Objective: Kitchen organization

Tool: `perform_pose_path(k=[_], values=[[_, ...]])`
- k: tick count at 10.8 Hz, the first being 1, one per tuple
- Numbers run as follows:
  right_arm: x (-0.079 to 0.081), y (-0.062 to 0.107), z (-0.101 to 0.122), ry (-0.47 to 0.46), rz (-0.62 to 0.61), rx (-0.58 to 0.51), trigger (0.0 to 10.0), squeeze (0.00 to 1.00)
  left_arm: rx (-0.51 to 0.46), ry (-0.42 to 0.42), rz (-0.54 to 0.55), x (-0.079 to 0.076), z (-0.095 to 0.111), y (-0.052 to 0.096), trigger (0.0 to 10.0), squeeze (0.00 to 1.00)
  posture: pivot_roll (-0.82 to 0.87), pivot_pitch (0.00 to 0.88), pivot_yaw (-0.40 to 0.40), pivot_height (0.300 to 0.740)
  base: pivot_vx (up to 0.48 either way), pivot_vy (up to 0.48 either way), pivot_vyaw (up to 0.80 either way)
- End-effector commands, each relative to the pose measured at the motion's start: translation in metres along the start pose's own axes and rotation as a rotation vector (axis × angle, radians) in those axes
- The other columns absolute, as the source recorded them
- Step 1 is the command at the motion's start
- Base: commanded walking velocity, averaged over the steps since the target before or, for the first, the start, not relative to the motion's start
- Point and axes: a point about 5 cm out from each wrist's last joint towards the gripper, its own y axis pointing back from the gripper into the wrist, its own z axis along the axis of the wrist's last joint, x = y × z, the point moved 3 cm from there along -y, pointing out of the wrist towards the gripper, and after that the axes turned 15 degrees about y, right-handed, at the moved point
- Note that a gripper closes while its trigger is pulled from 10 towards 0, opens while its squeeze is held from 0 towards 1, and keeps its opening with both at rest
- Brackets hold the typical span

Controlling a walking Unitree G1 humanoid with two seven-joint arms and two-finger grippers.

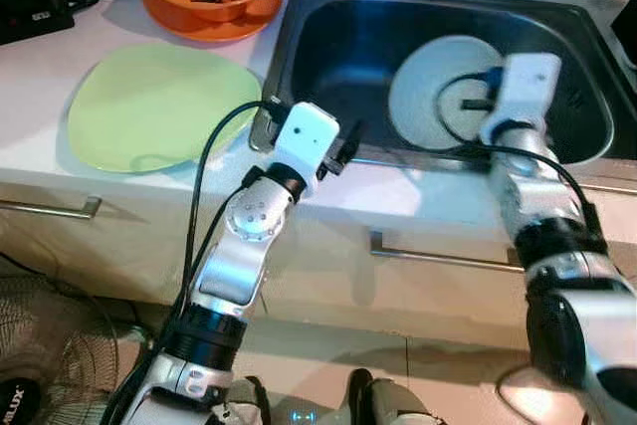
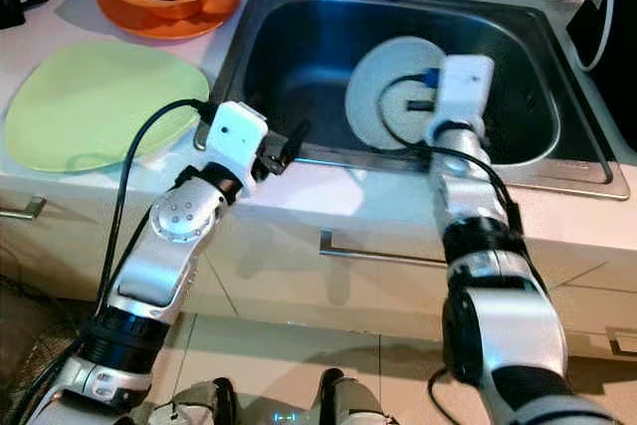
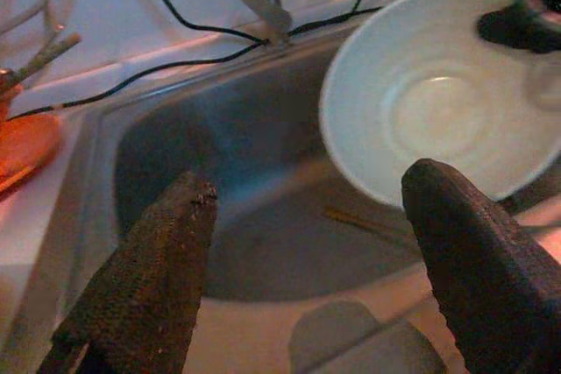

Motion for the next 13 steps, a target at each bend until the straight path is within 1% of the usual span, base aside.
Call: perform_pose_path(k=[1, 2, 3, 4, 5, 6, 7, 9, 10, 11, 12, 13], values=[[-0.003, -0.003, 0.012, 0.023, 0.002, -0.054, 10.0, 0.00, 0.088, 0.038, -0.028, -0.008, -0.022, 0.005, 10.0, 0.00, 0.09, 0.172, -0.028, 0.740, 0.000, 0.000, 0.00], [0.003, -0.005, 0.017, 0.065, 0.044, -0.072, 10.0, 0.00, 0.091, 0.045, -0.030, -0.010, -0.023, 0.006, 10.0, 0.00, 0.09, 0.167, -0.031, 0.740, 0.000, 0.000, 0.00], [0.006, -0.007, 0.018, 0.089, 0.068, -0.071, 10.0, 0.00, 0.094, 0.044, -0.031, -0.011, -0.023, 0.006, 10.0, 0.00, 0.09, 0.165, -0.033, 0.740, 0.000, 0.000, 0.00], [0.008, -0.009, 0.017, 0.093, 0.086, -0.044, 10.0, 0.00, 0.096, 0.046, -0.030, -0.011, -0.023, 0.007, 10.0, 0.00, 0.10, 0.165, -0.037, 0.740, 0.000, 0.000, 0.00], [0.011, -0.010, 0.017, 0.122, 0.110, -0.031, 10.0, 0.00, 0.099, 0.046, -0.030, -0.012, -0.022, 0.008, 10.0, 0.00, 0.11, 0.170, -0.040, 0.740, 0.000, 0.000, 0.00], [0.015, -0.011, 0.018, 0.125, 0.142, -0.020, 10.0, 0.00, 0.100, 0.047, -0.019, -0.011, -0.022, 0.009, 10.0, 0.00, 0.11, 0.173, -0.043, 0.740, 0.000, 0.000, 0.00], [0.015, -0.012, 0.016, 0.106, 0.134, -0.004, 10.0, 0.00, 0.097, 0.046, -0.005, -0.009, -0.022, 0.010, 10.0, 0.00, 0.11, 0.175, -0.044, 0.740, 0.000, 0.000, 0.00], [0.020, -0.011, 0.013, 0.109, 0.148, 0.014, 10.0, 0.00, 0.097, 0.050, -0.001, -0.008, -0.021, 0.010, 10.0, 0.00, 0.12, 0.180, -0.049, 0.740, 0.000, 0.000, 0.00], [0.025, -0.010, 0.012, 0.109, 0.169, 0.019, 10.0, 0.53, 0.100, 0.051, 0.003, -0.008, -0.021, 0.011, 10.0, 0.00, 0.12, 0.182, -0.050, 0.740, 0.000, 0.000, 0.00], [0.029, -0.009, 0.009, 0.100, 0.194, 0.034, 10.0, 1.00, 0.102, 0.053, 0.006, -0.008, -0.022, 0.011, 10.0, 0.00, 0.12, 0.184, -0.053, 0.740, 0.000, 0.000, 0.00], [0.031, -0.009, 0.008, 0.104, 0.200, 0.034, 10.0, 1.00, 0.103, 0.053, 0.007, -0.008, -0.022, 0.011, 10.0, 0.00, 0.12, 0.185, -0.052, 0.740, 0.000, 0.000, 0.00], [0.032, -0.008, 0.008, 0.109, 0.201, 0.031, 10.0, 0.00, 0.106, 0.054, 0.009, -0.009, -0.022, 0.012, 10.0, 0.00, 0.12, 0.187, -0.054, 0.740, 0.000, 0.000, 0.00]])
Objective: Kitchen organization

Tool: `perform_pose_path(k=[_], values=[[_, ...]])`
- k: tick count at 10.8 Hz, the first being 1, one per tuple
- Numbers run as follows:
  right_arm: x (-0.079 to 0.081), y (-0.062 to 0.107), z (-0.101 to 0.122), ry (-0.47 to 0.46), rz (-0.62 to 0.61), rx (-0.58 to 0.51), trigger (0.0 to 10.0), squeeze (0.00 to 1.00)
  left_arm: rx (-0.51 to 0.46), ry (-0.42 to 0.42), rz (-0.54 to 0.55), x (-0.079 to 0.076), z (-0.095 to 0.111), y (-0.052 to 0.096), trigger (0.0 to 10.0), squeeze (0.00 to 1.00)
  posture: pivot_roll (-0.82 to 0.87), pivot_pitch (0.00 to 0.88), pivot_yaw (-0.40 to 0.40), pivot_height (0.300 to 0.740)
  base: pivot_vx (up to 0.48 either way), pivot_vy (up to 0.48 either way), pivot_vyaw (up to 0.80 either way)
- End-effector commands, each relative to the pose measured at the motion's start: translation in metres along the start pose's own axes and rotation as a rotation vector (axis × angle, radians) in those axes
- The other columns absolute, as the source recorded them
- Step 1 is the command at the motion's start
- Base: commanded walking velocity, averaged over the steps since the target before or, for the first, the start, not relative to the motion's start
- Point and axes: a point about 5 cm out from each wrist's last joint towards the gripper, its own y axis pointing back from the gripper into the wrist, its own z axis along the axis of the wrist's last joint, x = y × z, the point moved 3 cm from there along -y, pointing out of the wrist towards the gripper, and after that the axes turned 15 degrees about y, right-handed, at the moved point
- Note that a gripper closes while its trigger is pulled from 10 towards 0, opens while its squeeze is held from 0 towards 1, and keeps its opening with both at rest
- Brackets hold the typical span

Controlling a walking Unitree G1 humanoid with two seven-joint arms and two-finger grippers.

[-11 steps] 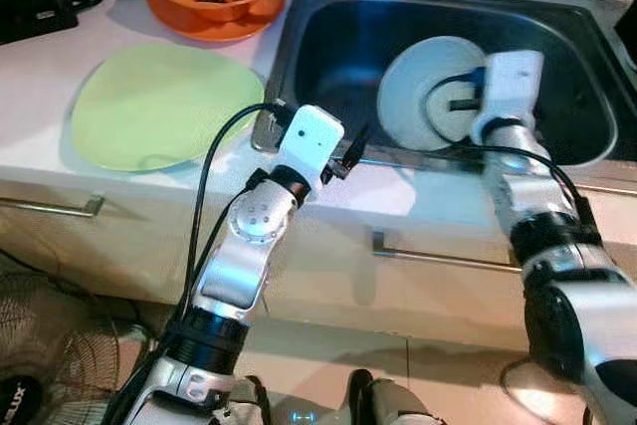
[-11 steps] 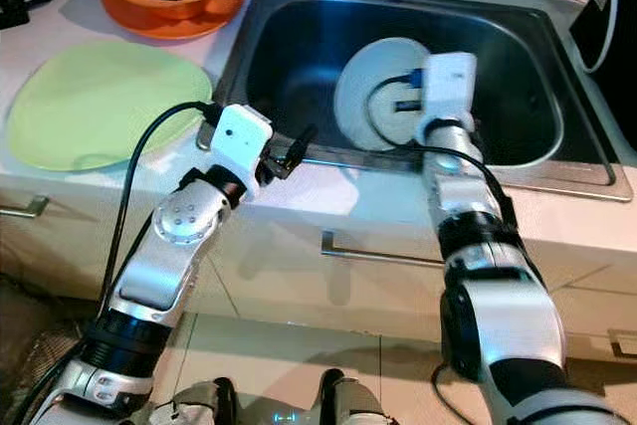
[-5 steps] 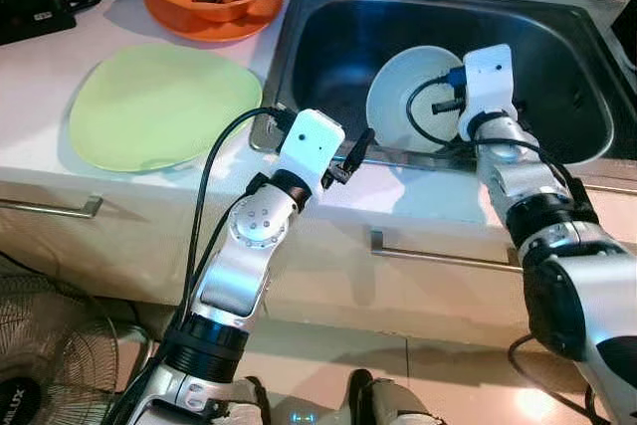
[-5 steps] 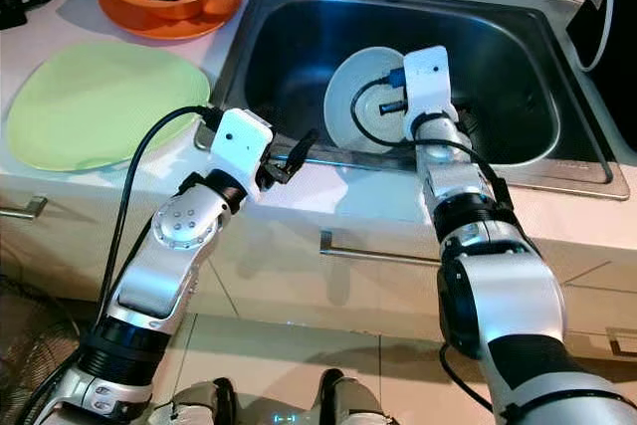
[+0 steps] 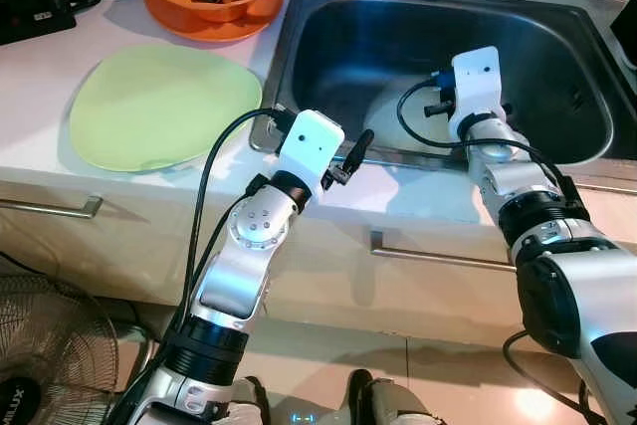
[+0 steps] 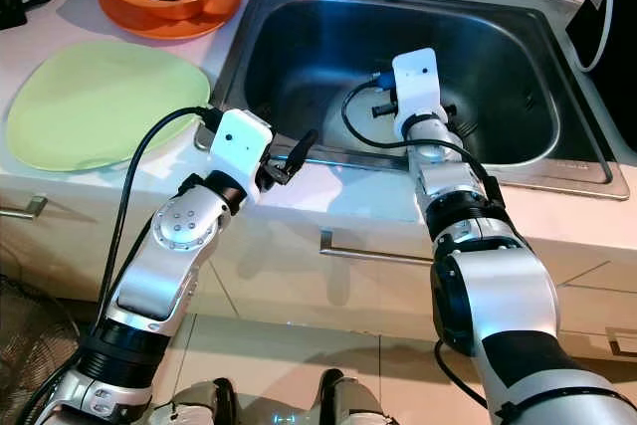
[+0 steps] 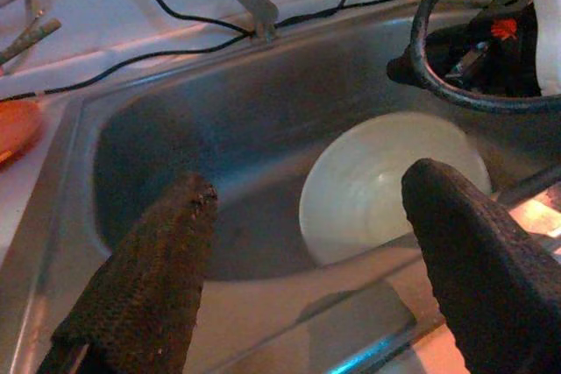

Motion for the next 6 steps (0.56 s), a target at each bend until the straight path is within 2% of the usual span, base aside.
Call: perform_pose_path(k=[1, 4, 6], values=[[-0.001, 0.000, -0.001, -0.007, -0.002, 0.009, 10.0, 0.00, 0.086, 0.028, 0.010, -0.001, -0.022, 0.005, 10.0, 0.00, 0.12, 0.189, -0.054, 0.740, 0.000, 0.000, 0.00], [-0.002, 0.001, -0.002, -0.035, -0.010, -0.007, 10.0, 0.00, 0.086, 0.031, 0.015, -0.001, -0.022, 0.005, 10.0, 0.00, 0.11, 0.194, -0.056, 0.740, 0.000, 0.000, 0.00], [-0.008, 0.005, 0.033, -0.103, -0.049, -0.242, 10.0, 0.00, 0.008, 0.032, 0.089, 0.008, -0.011, 0.004, 10.0, 0.00, 0.09, 0.197, -0.055, 0.740, 0.000, 0.000, 0.00]])
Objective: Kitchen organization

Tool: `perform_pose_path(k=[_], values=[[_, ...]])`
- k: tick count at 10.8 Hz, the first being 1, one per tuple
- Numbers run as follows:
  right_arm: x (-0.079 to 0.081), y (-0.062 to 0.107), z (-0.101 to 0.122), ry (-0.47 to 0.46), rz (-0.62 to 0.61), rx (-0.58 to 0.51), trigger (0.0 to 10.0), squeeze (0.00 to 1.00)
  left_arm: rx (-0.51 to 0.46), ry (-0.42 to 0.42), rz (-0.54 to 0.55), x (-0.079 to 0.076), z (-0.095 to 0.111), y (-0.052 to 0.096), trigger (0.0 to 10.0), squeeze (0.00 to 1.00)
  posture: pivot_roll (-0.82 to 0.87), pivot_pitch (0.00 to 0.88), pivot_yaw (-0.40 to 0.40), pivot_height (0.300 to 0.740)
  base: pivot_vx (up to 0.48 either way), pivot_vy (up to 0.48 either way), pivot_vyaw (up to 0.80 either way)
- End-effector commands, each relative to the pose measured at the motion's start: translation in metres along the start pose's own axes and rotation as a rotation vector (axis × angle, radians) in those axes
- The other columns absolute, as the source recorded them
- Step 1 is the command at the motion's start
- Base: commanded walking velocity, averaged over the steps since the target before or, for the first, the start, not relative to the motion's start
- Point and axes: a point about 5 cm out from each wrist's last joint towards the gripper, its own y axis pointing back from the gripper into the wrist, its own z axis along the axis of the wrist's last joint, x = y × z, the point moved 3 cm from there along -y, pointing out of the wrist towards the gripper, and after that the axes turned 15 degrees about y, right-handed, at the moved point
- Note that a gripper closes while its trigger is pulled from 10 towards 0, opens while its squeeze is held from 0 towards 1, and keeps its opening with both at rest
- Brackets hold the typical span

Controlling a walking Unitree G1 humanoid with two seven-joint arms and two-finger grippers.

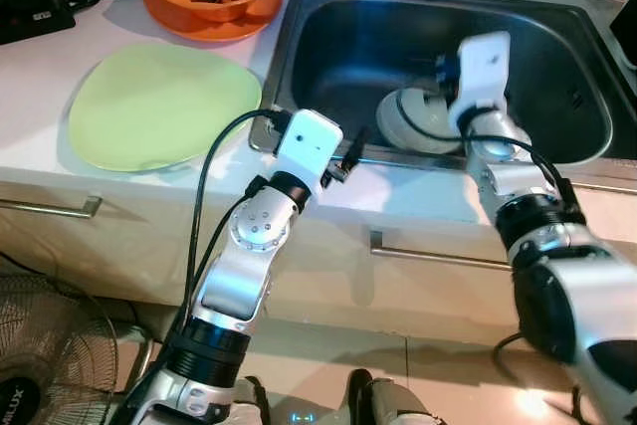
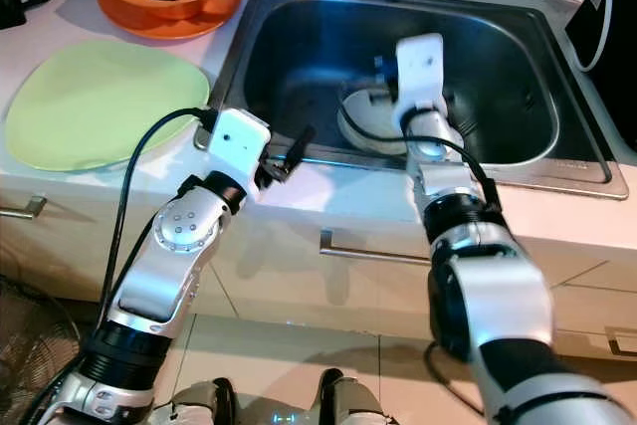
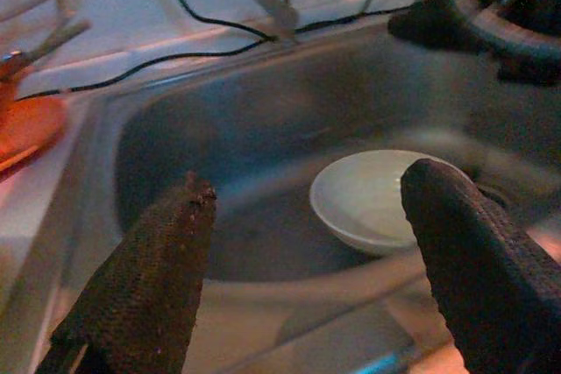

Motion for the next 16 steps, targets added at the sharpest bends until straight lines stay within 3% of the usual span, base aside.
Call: perform_pose_path(k=[1, 3, 5, 6, 8, 10, 13, 16], values=[[-0.006, 0.003, 0.009, -0.044, -0.034, -0.073, 10.0, 0.00, 0.008, -0.012, 0.055, 0.008, -0.007, 0.002, 10.0, 0.00, 0.08, 0.201, -0.055, 0.740, 0.000, 0.000, 0.00], [-0.013, 0.016, 0.017, -0.103, -0.094, -0.159, 10.0, 0.00, -0.038, -0.091, 0.127, 0.016, -0.001, 0.002, 10.0, 0.00, 0.07, 0.210, -0.052, 0.740, 0.000, 0.000, 0.00], [-0.017, 0.028, 0.015, -0.127, -0.123, -0.173, 10.0, 0.00, -0.016, -0.045, 0.158, 0.023, -0.001, 0.001, 10.0, 0.00, 0.05, 0.213, -0.049, 0.740, 0.000, 0.000, 0.00], [-0.017, 0.043, 0.005, -0.145, -0.134, -0.166, 10.0, 0.00, -0.017, -0.022, 0.167, 0.026, -0.002, 0.002, 10.0, 0.00, 0.05, 0.214, -0.050, 0.740, 0.000, 0.000, 0.00], [-0.014, 0.071, 0.003, -0.163, -0.145, -0.171, 10.0, 0.00, -0.070, -0.104, 0.168, 0.029, 0.005, 0.009, 10.0, 0.00, 0.05, 0.212, -0.046, 0.740, 0.000, 0.000, 0.00], [0.012, 0.092, 0.009, -0.221, -0.116, -0.175, 10.0, 0.00, -0.080, -0.111, 0.156, 0.026, 0.007, 0.018, 10.0, 0.00, 0.04, 0.194, -0.035, 0.740, 0.000, 0.000, 0.00], [0.030, 0.100, 0.008, -0.282, -0.096, -0.126, 10.0, 0.00, -0.102, -0.127, 0.159, 0.027, 0.008, 0.021, 10.0, 0.00, 0.05, 0.176, -0.033, 0.740, 0.000, 0.000, 0.00], [0.033, 0.105, 0.004, -0.299, -0.109, -0.095, 10.0, 0.00, -0.141, -0.144, 0.196, 0.035, 0.016, 0.029, 10.0, 0.00, 0.06, 0.184, -0.030, 0.740, 0.000, 0.000, 0.00]])
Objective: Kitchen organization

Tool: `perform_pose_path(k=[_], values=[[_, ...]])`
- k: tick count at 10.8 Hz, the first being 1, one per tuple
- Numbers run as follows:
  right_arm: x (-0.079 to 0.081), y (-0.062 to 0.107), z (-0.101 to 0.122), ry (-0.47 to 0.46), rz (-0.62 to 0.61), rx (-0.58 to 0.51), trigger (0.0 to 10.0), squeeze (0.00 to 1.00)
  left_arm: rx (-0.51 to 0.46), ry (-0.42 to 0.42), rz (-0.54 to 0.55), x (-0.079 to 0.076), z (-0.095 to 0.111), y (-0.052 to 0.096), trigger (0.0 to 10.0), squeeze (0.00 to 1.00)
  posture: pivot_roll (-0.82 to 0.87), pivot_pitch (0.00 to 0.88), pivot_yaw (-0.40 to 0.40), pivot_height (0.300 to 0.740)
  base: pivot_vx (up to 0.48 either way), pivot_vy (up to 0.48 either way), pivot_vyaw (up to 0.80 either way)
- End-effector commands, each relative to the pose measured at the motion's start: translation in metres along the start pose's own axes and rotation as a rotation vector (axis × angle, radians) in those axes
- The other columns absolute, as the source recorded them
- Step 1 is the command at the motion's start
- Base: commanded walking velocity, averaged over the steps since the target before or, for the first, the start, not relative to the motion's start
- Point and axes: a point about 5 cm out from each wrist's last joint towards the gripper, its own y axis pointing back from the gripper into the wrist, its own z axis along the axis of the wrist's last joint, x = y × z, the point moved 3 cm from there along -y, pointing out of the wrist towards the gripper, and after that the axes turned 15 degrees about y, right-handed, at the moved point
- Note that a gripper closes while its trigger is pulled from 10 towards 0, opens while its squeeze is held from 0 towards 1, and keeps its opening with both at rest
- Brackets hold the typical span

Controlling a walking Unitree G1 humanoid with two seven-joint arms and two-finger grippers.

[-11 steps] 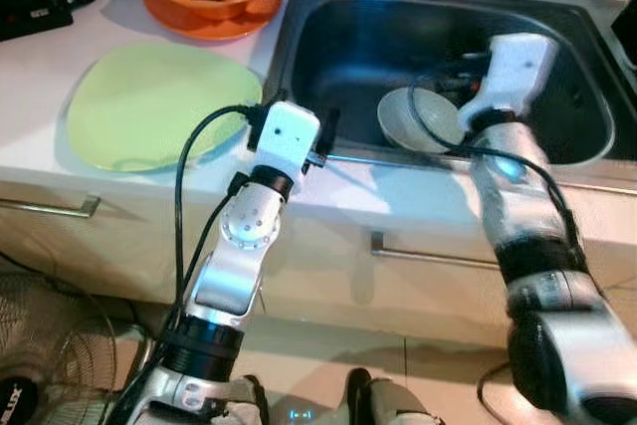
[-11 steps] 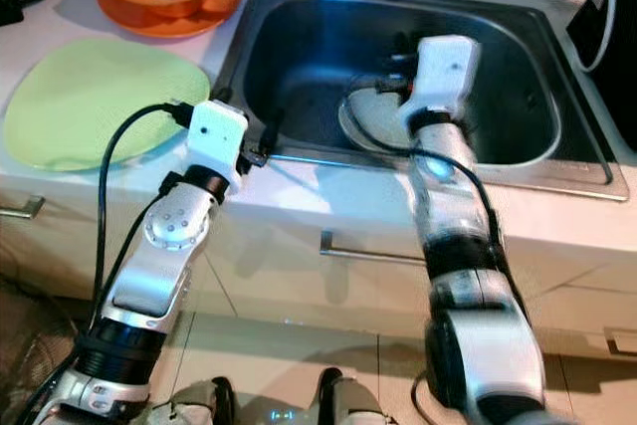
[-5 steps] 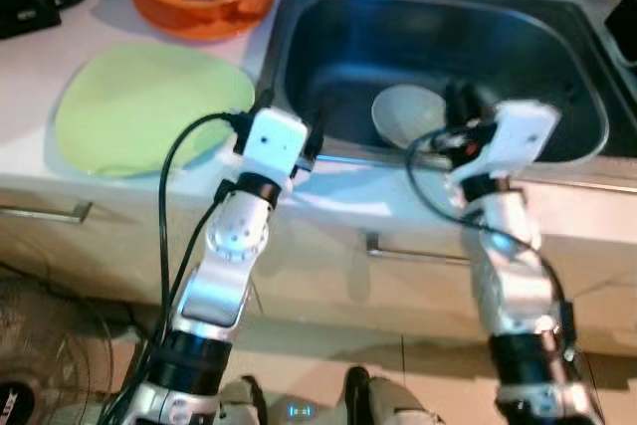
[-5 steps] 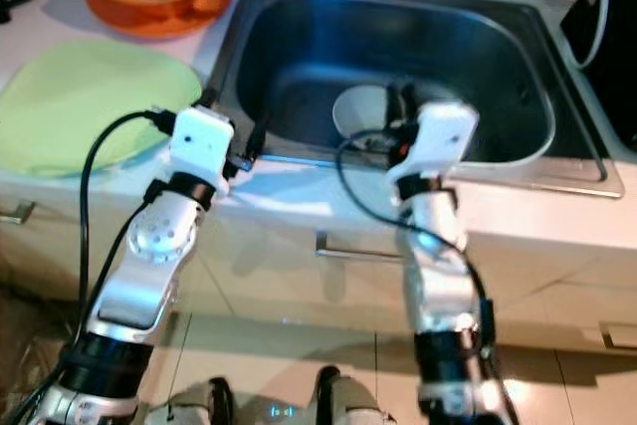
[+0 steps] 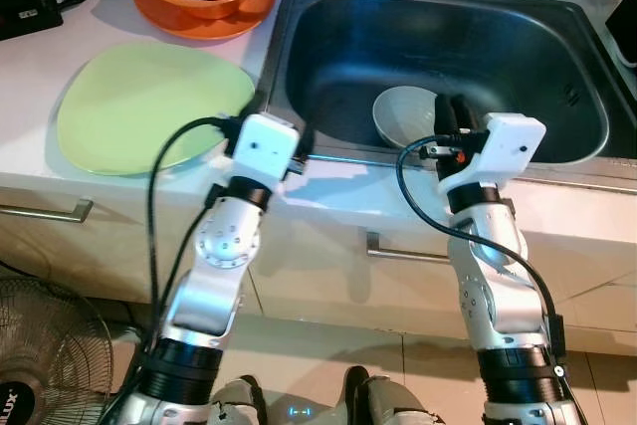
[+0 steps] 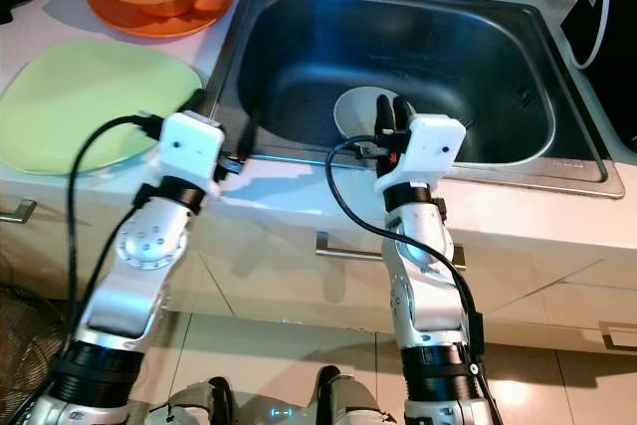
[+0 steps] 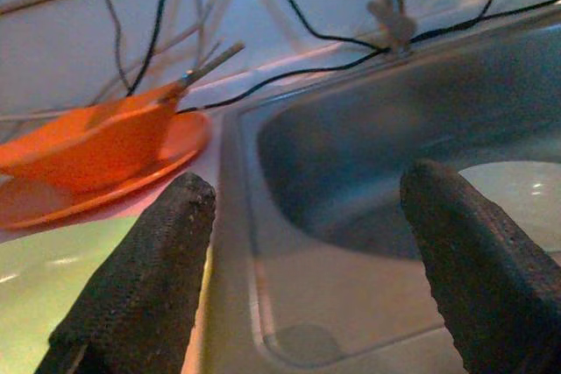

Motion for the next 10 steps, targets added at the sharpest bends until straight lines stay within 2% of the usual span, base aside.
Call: perform_pose_path(k=[1, 2, 3, 5, 6, 8, 9, 10], values=[[-0.003, 0.002, -0.001, -0.001, -0.013, 0.014, 10.0, 0.00, -0.027, -0.013, 0.003, 0.000, 0.005, 0.003, 10.0, 0.00, 0.06, 0.185, -0.029, 0.740, 0.000, 0.000, 0.00], [-0.002, 0.003, -0.006, -0.002, -0.015, 0.035, 10.0, 0.00, -0.079, -0.180, -0.033, -0.001, 0.018, 0.002, 10.0, 0.00, 0.07, 0.188, -0.027, 0.740, 0.000, 0.000, 0.00], [0.000, 0.004, -0.008, -0.005, -0.015, 0.046, 10.0, 0.00, -0.108, -0.261, -0.036, -0.001, 0.026, 0.002, 10.0, 0.00, 0.08, 0.190, -0.027, 0.740, 0.000, 0.000, 0.00], [0.007, 0.004, -0.011, -0.021, -0.004, 0.063, 10.0, 0.00, -0.098, -0.484, 0.013, 0.018, 0.034, 0.009, 10.0, 0.00, 0.09, 0.194, -0.025, 0.740, 0.000, 0.000, 0.00], [0.008, 0.004, -0.013, -0.026, -0.001, 0.071, 10.0, 0.00, -0.076, -0.537, 0.026, 0.025, 0.035, 0.012, 10.0, 1.00, 0.09, 0.195, -0.026, 0.740, 0.000, 0.000, 0.00], [0.009, 0.003, -0.015, -0.030, 0.001, 0.081, 10.0, 0.00, 0.029, -0.691, -0.010, 0.037, 0.028, 0.018, 10.0, 1.00, 0.10, 0.205, -0.030, 0.740, 0.000, 0.000, 0.00], [0.010, 0.002, -0.016, -0.030, 0.004, 0.088, 10.0, 0.00, 0.076, -0.708, -0.035, 0.039, 0.026, 0.018, 10.0, 1.00, 0.11, 0.210, -0.033, 0.740, 0.000, 0.000, 0.00], [0.012, 0.002, -0.017, -0.029, 0.010, 0.090, 10.0, 0.00, 0.093, -0.690, -0.062, 0.036, 0.026, 0.017, 10.0, 1.00, 0.11, 0.211, -0.033, 0.740, 0.000, 0.000, 0.00]])
